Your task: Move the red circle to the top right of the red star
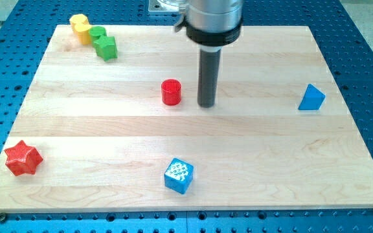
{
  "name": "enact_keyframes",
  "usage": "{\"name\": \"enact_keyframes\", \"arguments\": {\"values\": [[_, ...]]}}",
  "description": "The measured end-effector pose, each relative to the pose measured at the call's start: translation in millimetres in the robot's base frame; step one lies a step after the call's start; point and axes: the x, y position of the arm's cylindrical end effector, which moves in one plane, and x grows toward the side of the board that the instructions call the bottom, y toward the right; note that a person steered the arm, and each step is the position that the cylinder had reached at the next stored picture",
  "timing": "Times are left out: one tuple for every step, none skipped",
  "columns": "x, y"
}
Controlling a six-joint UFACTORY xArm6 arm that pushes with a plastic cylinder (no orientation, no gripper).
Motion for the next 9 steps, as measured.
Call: {"name": "enact_keyframes", "arguments": {"values": [[-1.9, -81.7], [66.2, -154.9], [50.3, -121.3], [28.7, -94.0], [-2.3, -121.7], [21.0, -182.1], [45.5, -225.1], [8.8, -237.8], [52.9, -264.5]]}}
